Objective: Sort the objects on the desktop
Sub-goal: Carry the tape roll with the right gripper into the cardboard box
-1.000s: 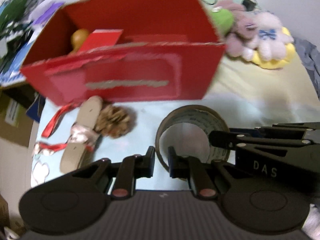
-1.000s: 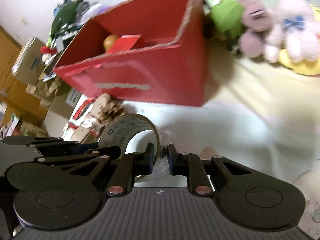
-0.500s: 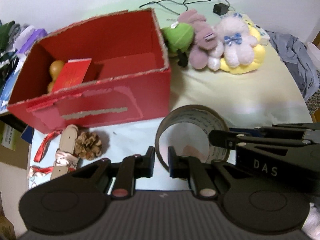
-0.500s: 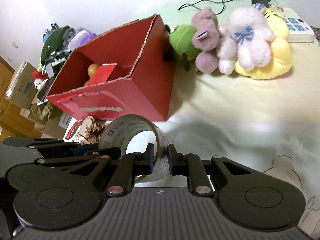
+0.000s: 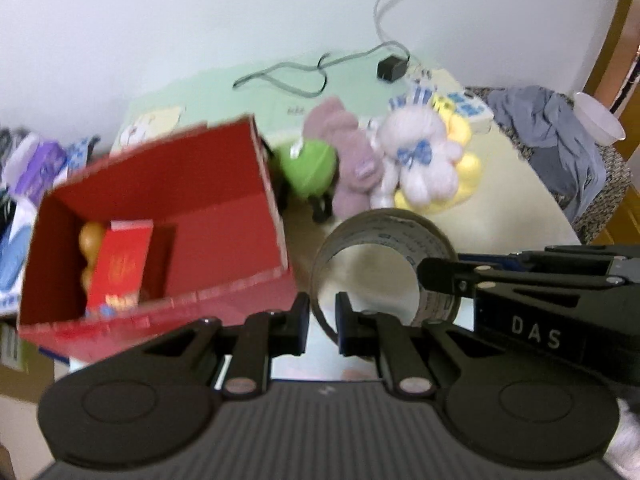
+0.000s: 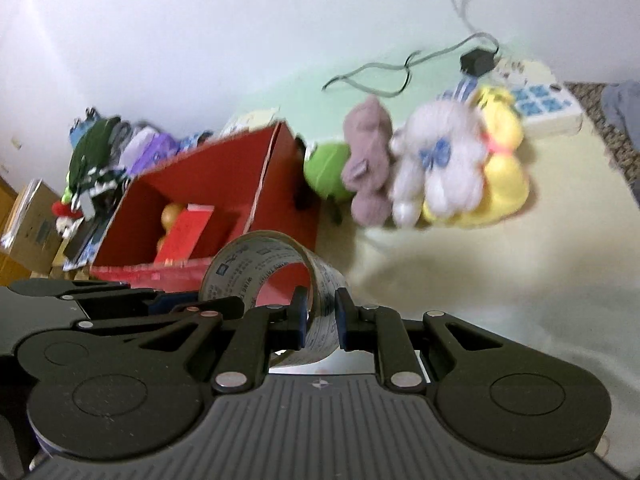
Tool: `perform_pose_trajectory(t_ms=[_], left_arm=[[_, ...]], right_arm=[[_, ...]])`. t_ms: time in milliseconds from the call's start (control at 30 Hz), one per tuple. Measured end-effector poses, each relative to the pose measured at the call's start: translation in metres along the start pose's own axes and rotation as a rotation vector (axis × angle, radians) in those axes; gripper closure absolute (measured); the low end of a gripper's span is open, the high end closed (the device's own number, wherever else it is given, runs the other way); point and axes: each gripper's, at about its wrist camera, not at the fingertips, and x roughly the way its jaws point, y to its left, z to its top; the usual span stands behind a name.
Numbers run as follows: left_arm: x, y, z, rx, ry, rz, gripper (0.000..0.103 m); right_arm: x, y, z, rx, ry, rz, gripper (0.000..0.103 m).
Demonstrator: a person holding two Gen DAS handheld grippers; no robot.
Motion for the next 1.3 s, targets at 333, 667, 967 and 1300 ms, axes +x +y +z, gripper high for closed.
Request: perform_pose_trajectory(t_ms=[333, 667, 967, 1300], left_arm=[[-0.006, 0.035, 0.034, 0.023, -0.048, -0.017, 0.094], [0.006, 0.097, 0.052, 0.016, -0.062, 0.006, 0.094], [0.060, 0.156, 0.049, -0.029, 0.044, -0.012, 0.094], [0.115, 0.184, 0.036, -0.060, 0.198, -0.017, 0.093]], right_arm=[[0.003, 0.030, 0.042, -0.027, -0.086, -0.036, 0.087], [0.038, 0.071, 0.074, -0.051, -0.097, -0.032, 0.087], [0.108, 0.104, 0.087, -0.098, -0.003, -0.050, 0.088], [0.175, 0.114, 0.083, -0.121, 0.188, -0.071, 0.089]])
